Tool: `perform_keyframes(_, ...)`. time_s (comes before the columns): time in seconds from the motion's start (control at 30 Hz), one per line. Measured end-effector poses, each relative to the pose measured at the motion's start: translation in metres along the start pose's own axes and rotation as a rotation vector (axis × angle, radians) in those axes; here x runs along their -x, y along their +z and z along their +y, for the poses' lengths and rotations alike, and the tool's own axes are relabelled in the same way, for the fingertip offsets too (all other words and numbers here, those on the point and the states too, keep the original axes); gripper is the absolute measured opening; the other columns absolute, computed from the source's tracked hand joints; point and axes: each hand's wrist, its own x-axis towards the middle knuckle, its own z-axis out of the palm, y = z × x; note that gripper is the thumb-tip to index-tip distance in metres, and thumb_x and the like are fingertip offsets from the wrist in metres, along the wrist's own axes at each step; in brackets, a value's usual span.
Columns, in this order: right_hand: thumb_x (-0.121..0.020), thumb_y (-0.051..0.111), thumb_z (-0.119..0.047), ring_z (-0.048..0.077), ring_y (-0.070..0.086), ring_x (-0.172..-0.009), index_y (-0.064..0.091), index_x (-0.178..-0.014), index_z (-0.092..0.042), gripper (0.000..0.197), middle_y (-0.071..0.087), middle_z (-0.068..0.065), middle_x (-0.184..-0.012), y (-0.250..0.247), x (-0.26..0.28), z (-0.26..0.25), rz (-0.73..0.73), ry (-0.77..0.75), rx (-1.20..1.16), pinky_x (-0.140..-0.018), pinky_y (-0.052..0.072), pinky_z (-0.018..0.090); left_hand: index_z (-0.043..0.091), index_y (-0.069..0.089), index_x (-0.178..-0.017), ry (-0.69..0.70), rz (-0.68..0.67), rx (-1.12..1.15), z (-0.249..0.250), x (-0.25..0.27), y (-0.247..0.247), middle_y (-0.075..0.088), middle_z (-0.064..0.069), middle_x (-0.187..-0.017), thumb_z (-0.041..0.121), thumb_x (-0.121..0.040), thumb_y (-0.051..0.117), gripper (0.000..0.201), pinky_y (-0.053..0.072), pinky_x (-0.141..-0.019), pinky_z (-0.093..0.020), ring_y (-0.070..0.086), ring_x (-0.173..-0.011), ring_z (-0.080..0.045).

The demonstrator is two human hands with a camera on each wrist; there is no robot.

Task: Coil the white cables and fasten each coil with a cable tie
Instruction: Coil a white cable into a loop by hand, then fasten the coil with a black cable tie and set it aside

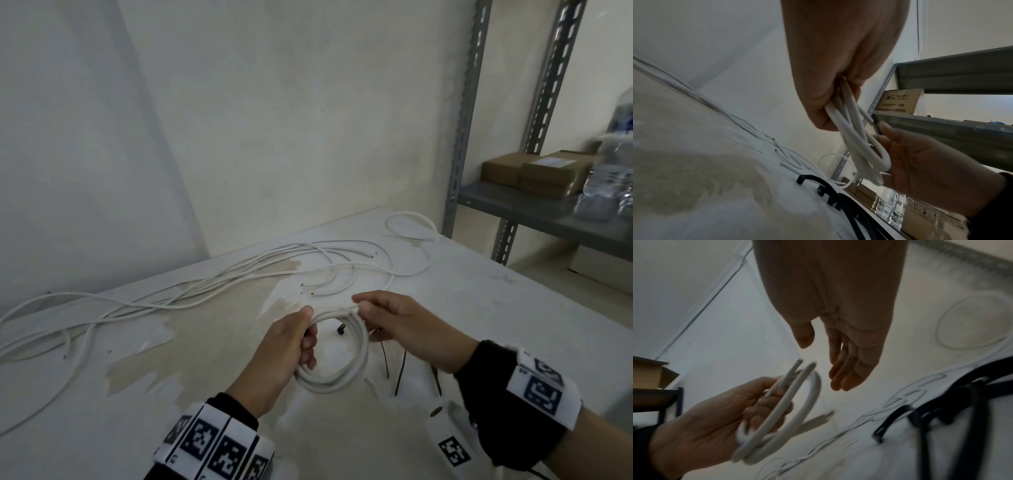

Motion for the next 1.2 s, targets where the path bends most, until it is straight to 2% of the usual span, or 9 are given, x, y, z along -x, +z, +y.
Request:
perform_keyframes(0.2, -0.092, 0.052, -0.016, 0.011, 0.057, -0.070, 0.054, -0.112, -0.011, 0.021, 0.059, 0.004, -0.087, -0.064, -0.018, 0.021, 0.162, 0.219, 0.240, -0.061, 0.045, 0.018, 0.011, 0.044, -0.066, -0.015, 0.049, 0.013, 0.000, -0.010, -0.005, 0.035, 0.007, -0.047, 0.028, -0.099, 0.035, 0.038, 0.039, -0.047, -0.018, 0.034, -0.038, -0.006)
perform_keyframes(0.43, -0.085, 0.059, -0.010, 0.012, 0.048, -0.059, 0.053, -0.089, -0.008, 0.007, 0.054, 0.004, -0.077, -0.064, -0.037, 0.032, 0.025, 0.452, 0.653, -0.054, 0.042, 0.018, 0.009, 0.046, -0.070, -0.020, 0.071, 0.048, 0.002, -0.018, -0.006, 0.036, 0.008, -0.045, 0.028, -0.099, 0.035, 0.037, 0.038, -0.054, -0.025, 0.034, -0.037, -0.005)
perform_keyframes(0.57, -0.084, 0.054, -0.003, 0.011, 0.043, -0.054, 0.061, -0.103, 0.001, 0.020, 0.049, 0.006, -0.081, -0.056, -0.040, 0.031, -0.033, 0.465, 0.852, -0.041, 0.032, 0.010, 0.009, 0.046, -0.069, -0.022, 0.083, 0.057, 0.002, -0.016, -0.010, 0.035, 0.008, -0.046, 0.027, -0.099, 0.035, 0.037, 0.039, -0.051, -0.023, 0.033, -0.037, -0.005)
perform_keyframes(0.63, -0.085, 0.054, -0.004, 0.016, 0.050, -0.068, 0.059, -0.110, 0.005, 0.028, 0.051, 0.008, -0.091, -0.054, -0.043, 0.030, -0.036, 0.471, 0.928, -0.045, 0.033, 0.012, 0.009, 0.046, -0.068, -0.027, 0.087, 0.066, 0.002, -0.015, -0.012, 0.035, 0.008, -0.045, 0.027, -0.099, 0.036, 0.037, 0.038, -0.051, -0.024, 0.032, -0.037, -0.006)
perform_keyframes(0.7, -0.083, 0.058, -0.006, 0.018, 0.051, -0.075, 0.059, -0.095, 0.001, 0.014, 0.054, 0.007, -0.089, -0.053, -0.046, 0.029, 0.003, 0.469, 0.968, -0.048, 0.034, 0.015, 0.009, 0.047, -0.068, -0.035, 0.089, 0.086, 0.001, -0.014, -0.014, 0.035, 0.008, -0.044, 0.026, -0.099, 0.036, 0.037, 0.037, -0.053, -0.026, 0.032, -0.036, -0.005)
perform_keyframes(0.73, -0.081, 0.059, -0.006, 0.017, 0.050, -0.069, 0.055, -0.080, -0.002, 0.006, 0.053, 0.006, -0.081, -0.053, -0.045, 0.027, 0.032, 0.466, 0.981, -0.046, 0.033, 0.015, 0.008, 0.047, -0.067, -0.037, 0.088, 0.096, 0.001, -0.014, -0.015, 0.035, 0.008, -0.044, 0.026, -0.099, 0.036, 0.037, 0.037, -0.053, -0.027, 0.032, -0.035, -0.005)
perform_keyframes(0.83, -0.079, 0.059, -0.007, 0.011, 0.040, -0.053, 0.035, -0.059, -0.011, 0.032, 0.041, 0.002, -0.064, -0.051, -0.043, 0.027, 0.088, 0.503, 1.000, -0.041, 0.030, 0.015, 0.008, 0.047, -0.067, -0.036, 0.093, 0.113, 0.001, -0.010, -0.021, 0.035, 0.007, -0.043, 0.026, -0.099, 0.037, 0.038, 0.036, -0.054, -0.028, 0.033, -0.034, -0.006)
perform_keyframes(1.03, -0.085, 0.051, -0.005, 0.012, 0.037, -0.055, 0.030, -0.058, -0.012, 0.035, 0.036, 0.002, -0.063, -0.045, -0.040, 0.028, 0.080, 0.499, 1.046, -0.045, 0.029, 0.017, 0.008, 0.047, -0.068, -0.024, 0.106, 0.115, 0.001, -0.005, -0.029, 0.035, 0.007, -0.044, 0.026, -0.099, 0.036, 0.037, 0.035, -0.055, -0.029, 0.034, -0.034, -0.006)
perform_keyframes(1.2, -0.089, 0.045, -0.007, 0.026, 0.052, -0.087, 0.045, -0.074, -0.005, 0.016, 0.052, 0.009, -0.088, -0.047, -0.035, 0.018, 0.153, 0.443, 0.974, -0.059, 0.035, 0.022, 0.009, 0.047, -0.067, -0.013, 0.116, 0.120, -0.001, -0.003, -0.035, 0.035, 0.007, -0.044, 0.027, -0.099, 0.037, 0.038, 0.036, -0.055, -0.029, 0.034, -0.034, -0.006)
